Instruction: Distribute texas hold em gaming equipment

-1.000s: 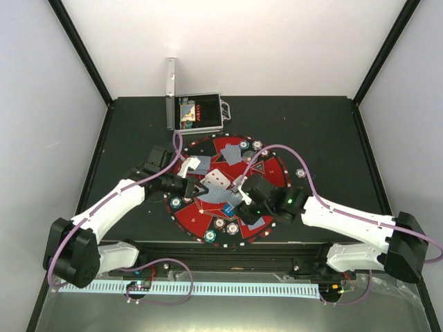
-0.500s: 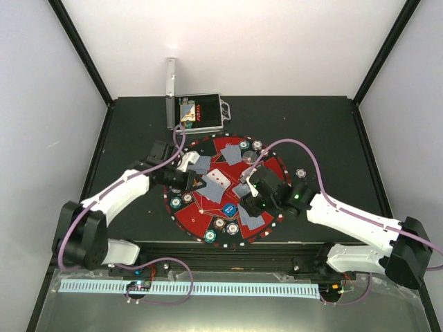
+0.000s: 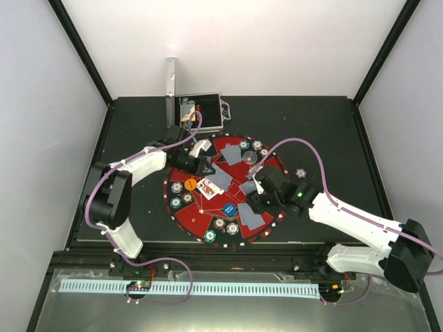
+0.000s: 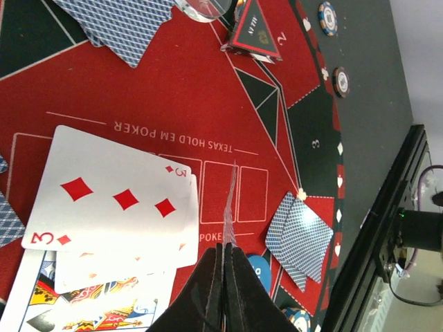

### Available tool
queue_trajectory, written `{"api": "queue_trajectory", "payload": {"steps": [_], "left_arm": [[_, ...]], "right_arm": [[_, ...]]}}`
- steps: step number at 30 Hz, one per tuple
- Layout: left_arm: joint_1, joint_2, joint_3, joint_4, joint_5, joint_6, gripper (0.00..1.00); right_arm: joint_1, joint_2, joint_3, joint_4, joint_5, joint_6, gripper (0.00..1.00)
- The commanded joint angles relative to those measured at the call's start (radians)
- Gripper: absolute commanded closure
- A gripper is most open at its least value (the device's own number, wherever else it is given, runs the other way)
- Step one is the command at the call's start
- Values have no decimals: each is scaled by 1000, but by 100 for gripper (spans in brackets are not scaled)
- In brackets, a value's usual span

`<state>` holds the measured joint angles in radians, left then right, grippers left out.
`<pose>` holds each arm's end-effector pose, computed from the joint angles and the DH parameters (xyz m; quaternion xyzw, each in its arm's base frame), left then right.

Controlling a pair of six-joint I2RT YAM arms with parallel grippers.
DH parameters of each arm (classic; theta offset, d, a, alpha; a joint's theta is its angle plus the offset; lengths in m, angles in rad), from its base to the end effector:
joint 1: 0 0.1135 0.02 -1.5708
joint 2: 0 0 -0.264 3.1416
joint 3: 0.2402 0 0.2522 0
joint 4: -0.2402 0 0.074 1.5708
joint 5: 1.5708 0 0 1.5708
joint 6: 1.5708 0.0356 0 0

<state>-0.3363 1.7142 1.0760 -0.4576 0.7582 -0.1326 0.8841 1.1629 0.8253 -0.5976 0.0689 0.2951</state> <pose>0.3090 -0.1339 0.1882 0.1784 0.8894 -0.4006 0.1290 0.1485 0.1773 0.2432 -0.2653 0.9116 0.1464 0.2778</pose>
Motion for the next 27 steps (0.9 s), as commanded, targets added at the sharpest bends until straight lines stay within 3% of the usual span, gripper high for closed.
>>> {"api": "queue_trajectory", "payload": {"steps": [1, 13, 17, 27], "left_arm": [[-6, -23, 39, -18, 78, 23, 98], [40, -328, -87, -170, 249, -15, 98], [39, -384, -136, -103, 372, -120, 98], [19, -412, -146, -113, 411, -141, 98]], "right_arm": [[-13, -4, -27, 5, 14, 2, 38], [16, 25, -16, 37, -102, -68, 38], [63, 40, -3, 45, -118, -99, 38], [120, 70, 43, 32, -115, -159, 38]]}}
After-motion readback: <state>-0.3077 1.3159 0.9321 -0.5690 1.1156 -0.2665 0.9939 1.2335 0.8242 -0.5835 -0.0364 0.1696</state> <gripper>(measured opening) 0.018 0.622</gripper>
